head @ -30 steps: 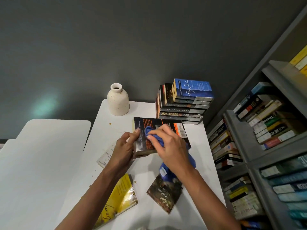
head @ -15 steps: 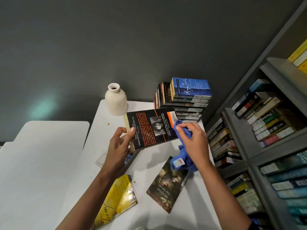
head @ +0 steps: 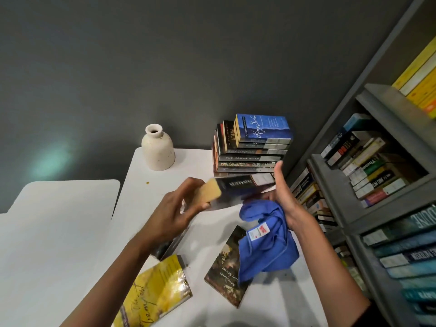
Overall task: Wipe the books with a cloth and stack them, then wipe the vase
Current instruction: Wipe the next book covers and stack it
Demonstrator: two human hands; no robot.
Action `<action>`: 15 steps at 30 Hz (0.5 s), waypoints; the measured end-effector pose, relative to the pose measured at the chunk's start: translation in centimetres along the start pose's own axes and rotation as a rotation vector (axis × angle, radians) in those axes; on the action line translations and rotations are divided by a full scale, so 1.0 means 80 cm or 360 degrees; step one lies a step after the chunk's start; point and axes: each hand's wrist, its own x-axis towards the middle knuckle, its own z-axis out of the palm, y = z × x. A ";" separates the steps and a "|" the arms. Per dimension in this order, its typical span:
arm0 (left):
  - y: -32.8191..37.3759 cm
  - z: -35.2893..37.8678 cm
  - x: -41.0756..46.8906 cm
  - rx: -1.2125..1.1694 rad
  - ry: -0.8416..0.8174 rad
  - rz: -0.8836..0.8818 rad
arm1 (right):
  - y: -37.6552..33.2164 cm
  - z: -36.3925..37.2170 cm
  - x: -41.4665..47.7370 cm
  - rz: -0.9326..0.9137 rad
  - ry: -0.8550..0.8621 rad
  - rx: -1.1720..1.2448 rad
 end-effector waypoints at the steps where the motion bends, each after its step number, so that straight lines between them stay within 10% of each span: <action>1: 0.002 0.002 0.002 0.0108 -0.0044 0.0085 | 0.000 -0.001 0.002 -0.0024 -0.0003 0.0046; 10: -0.029 0.034 0.013 0.0301 0.0133 0.0188 | 0.011 -0.020 0.020 -0.0182 0.0139 0.0489; 15: 0.000 0.067 0.027 -0.0726 0.0524 -0.0721 | 0.012 -0.026 0.030 -0.0408 0.0154 0.0578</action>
